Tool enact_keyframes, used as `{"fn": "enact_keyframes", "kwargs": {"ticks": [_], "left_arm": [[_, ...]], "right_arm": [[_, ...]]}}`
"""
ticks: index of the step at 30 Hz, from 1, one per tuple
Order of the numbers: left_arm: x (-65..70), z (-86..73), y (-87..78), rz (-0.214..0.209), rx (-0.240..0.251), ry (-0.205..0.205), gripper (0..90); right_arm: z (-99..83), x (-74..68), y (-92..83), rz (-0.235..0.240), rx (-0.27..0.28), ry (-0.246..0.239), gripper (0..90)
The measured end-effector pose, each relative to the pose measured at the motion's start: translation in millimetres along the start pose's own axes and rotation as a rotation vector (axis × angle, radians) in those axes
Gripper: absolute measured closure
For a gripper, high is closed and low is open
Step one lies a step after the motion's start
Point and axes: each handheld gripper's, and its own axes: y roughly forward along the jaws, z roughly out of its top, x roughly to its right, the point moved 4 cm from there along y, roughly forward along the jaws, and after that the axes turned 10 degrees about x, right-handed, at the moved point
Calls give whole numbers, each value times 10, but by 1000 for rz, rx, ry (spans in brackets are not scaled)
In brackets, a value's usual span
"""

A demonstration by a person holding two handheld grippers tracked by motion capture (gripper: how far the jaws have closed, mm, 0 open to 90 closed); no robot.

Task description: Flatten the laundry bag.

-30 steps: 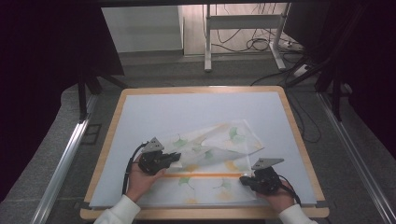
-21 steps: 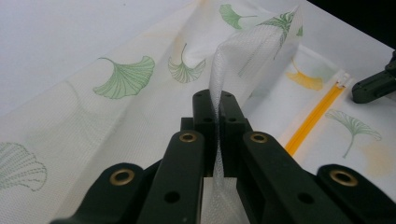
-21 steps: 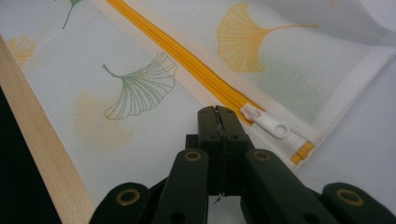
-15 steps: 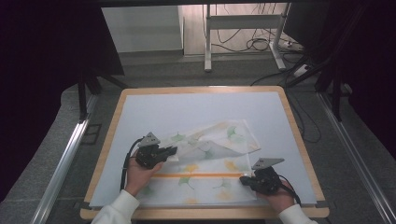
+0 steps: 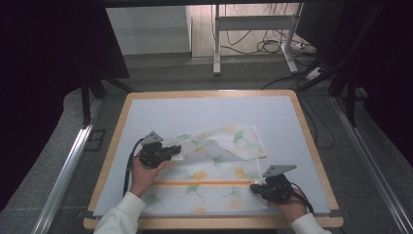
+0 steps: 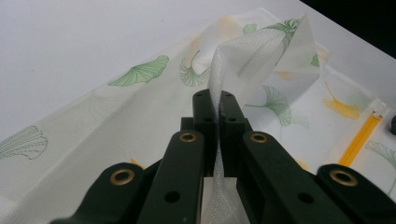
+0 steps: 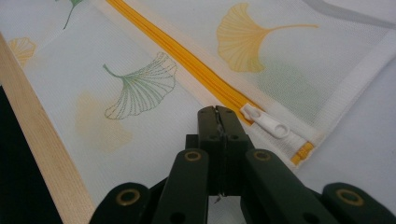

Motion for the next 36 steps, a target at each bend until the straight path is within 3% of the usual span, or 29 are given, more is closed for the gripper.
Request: {"fn": "enact_keyframes", "kwargs": {"ticks": [19,23,28,36], "left_arm": [[-257,136,105,31,13,-19,891],[-329,167,118,39,20,-36,891],[-453,186,129,36,35,-87,891],[-573,185,151,57,32,-97,891]], "right_arm": [[6,9,4,8,-4,-9,894],[6,8,5,8,-4,-10,894],[7,10,5,10,-5,-11,894],[8,10,7,12,-4,-11,894]]}}
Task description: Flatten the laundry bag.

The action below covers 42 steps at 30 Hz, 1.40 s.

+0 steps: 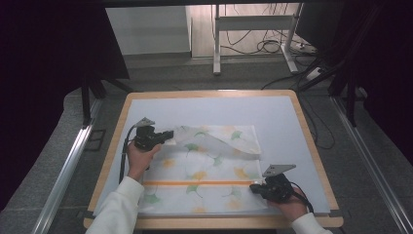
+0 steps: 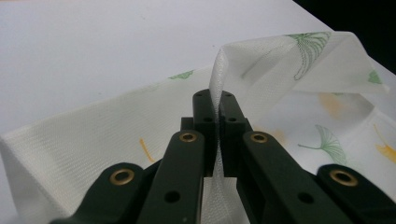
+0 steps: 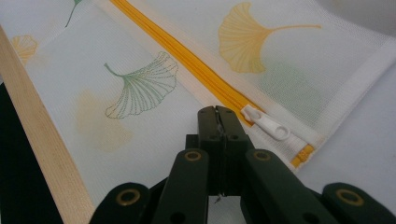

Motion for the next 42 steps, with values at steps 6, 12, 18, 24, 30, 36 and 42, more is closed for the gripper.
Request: {"fn": "enact_keyframes", "kwargs": {"ticks": [6,12,18,24,30,36,42], "left_arm": [[-74,2,8,10,0,-18,890],[-127,7,8,21,4,-30,889],[-163,5,10,33,3,-32,890],[-174,4,13,36,1,-27,892],[-198,8,12,44,3,-33,892],[-226,13,16,57,4,-39,892],[-245,39,30,66,13,-33,892]], "right_arm": [[0,1,0,1,0,1,894],[-1,3,0,2,1,-2,894],[0,3,0,3,0,-3,894],[0,2,0,3,0,-3,894],[0,5,1,3,1,-3,894],[1,6,1,5,1,-5,894],[1,0,-2,2,-2,-7,894]]}}
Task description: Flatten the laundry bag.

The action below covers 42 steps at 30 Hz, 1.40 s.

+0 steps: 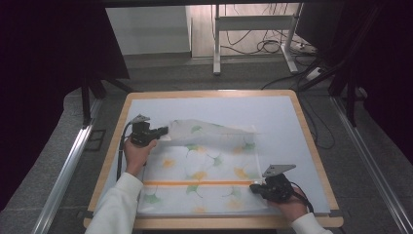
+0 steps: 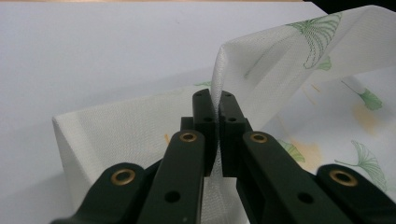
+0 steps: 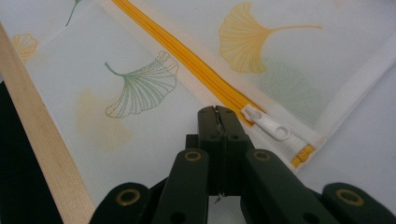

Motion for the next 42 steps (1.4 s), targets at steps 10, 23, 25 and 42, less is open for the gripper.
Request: {"fn": "enact_keyframes", "kwargs": {"ticks": [10,23,25,42], "left_arm": [[-99,118,76,7,14,-16,892],[-366,141,296,48,0,-52,890],[-406,156,322,55,-3,-55,888],[-438,423,375,82,18,-35,848]], "right_arm": [[-2,-1,-2,-1,0,3,894],[-4,15,0,6,6,8,894],[-3,20,1,8,7,10,894],[-5,21,-5,4,7,9,894]]}}
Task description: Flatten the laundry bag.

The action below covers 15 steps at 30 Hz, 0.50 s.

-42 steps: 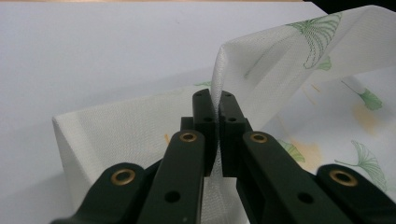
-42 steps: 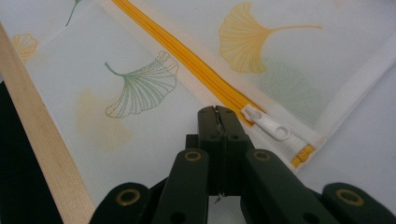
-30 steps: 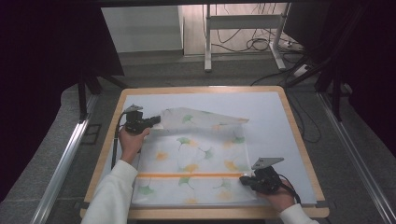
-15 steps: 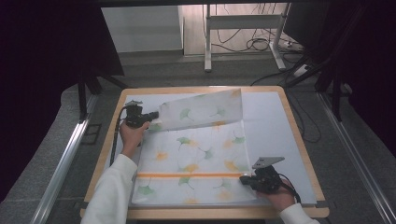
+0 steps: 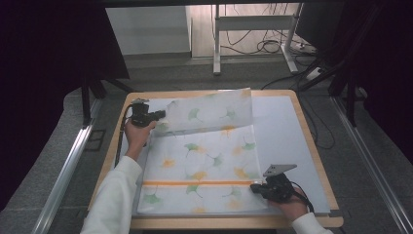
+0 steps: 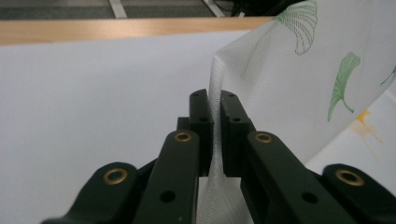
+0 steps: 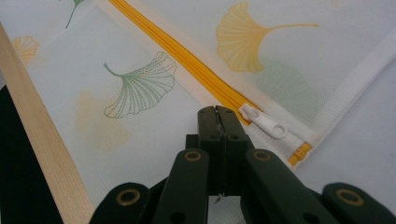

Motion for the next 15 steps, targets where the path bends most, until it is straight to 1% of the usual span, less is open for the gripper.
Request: {"fn": "enact_keyframes", "kwargs": {"ticks": [1,3,4,5,6,7,8,10,11,12,13,14,15], "left_arm": [[-2,13,-3,4,-2,2,827],[-11,27,-18,13,0,15,738],[-18,34,-29,16,5,23,729],[-28,41,-47,20,10,25,699],[-37,47,-61,20,14,25,699],[-46,57,-79,19,21,20,677],[-55,69,-97,20,27,17,636],[-59,94,-146,16,33,27,590],[-50,125,-197,9,45,37,524],[-50,125,-197,9,45,37,493],[-34,145,-236,-1,53,38,493],[-17,161,-270,-4,58,45,425],[5,175,-306,-9,67,48,408]], "right_arm": [[0,0,0,0,-1,0,894],[0,-2,-1,-1,-1,-1,894],[0,-2,0,-1,-1,-1,894],[0,-2,-1,0,-2,0,894],[0,-2,-1,0,-2,0,894],[0,-2,-1,0,-2,0,894],[0,-2,-1,0,-1,-2,894],[0,-4,-1,1,-2,0,894],[0,-4,0,0,-2,0,894],[0,-4,0,0,-2,0,894],[0,-4,0,0,-2,0,893],[0,-4,1,1,-2,2,894],[0,-4,1,1,-2,2,894]]}}
